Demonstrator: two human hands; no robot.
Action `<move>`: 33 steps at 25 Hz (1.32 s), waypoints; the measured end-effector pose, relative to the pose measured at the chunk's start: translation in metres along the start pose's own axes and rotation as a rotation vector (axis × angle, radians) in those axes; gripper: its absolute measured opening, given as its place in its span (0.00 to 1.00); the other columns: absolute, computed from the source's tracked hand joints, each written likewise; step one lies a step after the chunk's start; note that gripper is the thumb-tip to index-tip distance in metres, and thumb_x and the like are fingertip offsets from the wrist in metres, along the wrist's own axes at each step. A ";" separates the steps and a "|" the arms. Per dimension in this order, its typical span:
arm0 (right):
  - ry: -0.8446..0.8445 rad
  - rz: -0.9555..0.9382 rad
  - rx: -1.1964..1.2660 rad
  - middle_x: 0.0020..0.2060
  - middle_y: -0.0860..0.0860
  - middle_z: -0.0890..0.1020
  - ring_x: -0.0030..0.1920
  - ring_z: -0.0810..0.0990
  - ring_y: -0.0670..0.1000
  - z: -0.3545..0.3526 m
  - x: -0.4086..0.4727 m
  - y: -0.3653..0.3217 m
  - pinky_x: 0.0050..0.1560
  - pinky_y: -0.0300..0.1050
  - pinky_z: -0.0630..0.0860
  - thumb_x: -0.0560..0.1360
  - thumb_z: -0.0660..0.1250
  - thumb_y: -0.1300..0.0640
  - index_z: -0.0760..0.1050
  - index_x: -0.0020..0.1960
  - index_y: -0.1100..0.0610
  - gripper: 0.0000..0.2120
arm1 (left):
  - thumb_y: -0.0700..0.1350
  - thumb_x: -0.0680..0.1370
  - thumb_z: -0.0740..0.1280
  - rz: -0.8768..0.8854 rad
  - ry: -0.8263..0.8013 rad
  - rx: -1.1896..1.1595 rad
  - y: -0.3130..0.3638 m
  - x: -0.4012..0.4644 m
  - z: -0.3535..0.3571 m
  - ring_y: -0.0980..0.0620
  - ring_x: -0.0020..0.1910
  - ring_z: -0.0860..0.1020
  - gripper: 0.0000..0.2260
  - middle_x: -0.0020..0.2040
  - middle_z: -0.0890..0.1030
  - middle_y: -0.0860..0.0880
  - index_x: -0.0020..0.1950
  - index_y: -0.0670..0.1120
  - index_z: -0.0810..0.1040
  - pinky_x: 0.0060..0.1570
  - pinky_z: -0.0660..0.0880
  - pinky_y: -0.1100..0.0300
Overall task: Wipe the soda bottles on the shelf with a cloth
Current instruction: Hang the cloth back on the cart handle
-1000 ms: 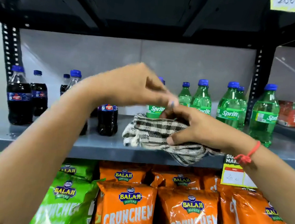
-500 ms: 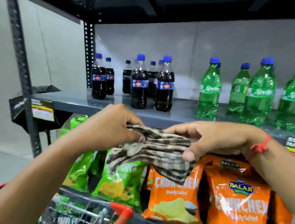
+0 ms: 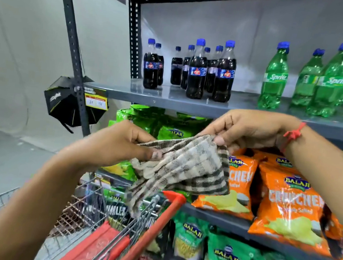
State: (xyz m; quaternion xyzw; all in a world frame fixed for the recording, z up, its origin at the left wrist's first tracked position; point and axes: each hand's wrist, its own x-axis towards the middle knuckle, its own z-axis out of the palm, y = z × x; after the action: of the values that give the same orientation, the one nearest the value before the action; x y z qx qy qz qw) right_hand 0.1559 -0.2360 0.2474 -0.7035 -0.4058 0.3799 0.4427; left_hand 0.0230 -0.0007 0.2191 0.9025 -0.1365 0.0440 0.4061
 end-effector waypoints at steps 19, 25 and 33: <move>-0.100 0.138 -0.188 0.29 0.47 0.84 0.28 0.80 0.40 0.018 0.070 0.050 0.30 0.31 0.77 0.75 0.59 0.73 0.77 0.47 0.59 0.13 | 0.41 0.71 0.68 -0.334 0.147 0.100 -0.032 -0.031 0.060 0.53 0.25 0.65 0.10 0.26 0.70 0.49 0.29 0.43 0.75 0.29 0.60 0.61; -0.053 0.162 -0.471 0.29 0.49 0.78 0.22 0.74 0.37 0.062 0.161 0.120 0.25 0.29 0.73 0.74 0.61 0.74 0.75 0.57 0.67 0.13 | 0.40 0.71 0.66 -0.671 0.106 0.203 -0.104 -0.043 0.079 0.52 0.28 0.66 0.08 0.31 0.70 0.45 0.32 0.43 0.71 0.29 0.61 0.61; 0.064 0.054 -0.767 0.53 0.54 0.83 0.54 0.78 0.55 0.117 0.205 0.169 0.53 0.48 0.72 0.72 0.60 0.70 0.81 0.50 0.54 0.16 | 0.39 0.73 0.64 -0.913 0.102 0.101 -0.173 -0.059 0.104 0.53 0.32 0.70 0.11 0.32 0.73 0.49 0.31 0.46 0.70 0.36 0.68 0.60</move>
State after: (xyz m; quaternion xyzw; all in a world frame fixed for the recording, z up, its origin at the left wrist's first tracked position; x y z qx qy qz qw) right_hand 0.1693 -0.0602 0.0173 -0.8398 -0.4859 0.1901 0.1498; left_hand 0.0116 0.0434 0.0136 0.8857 0.2972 -0.0885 0.3455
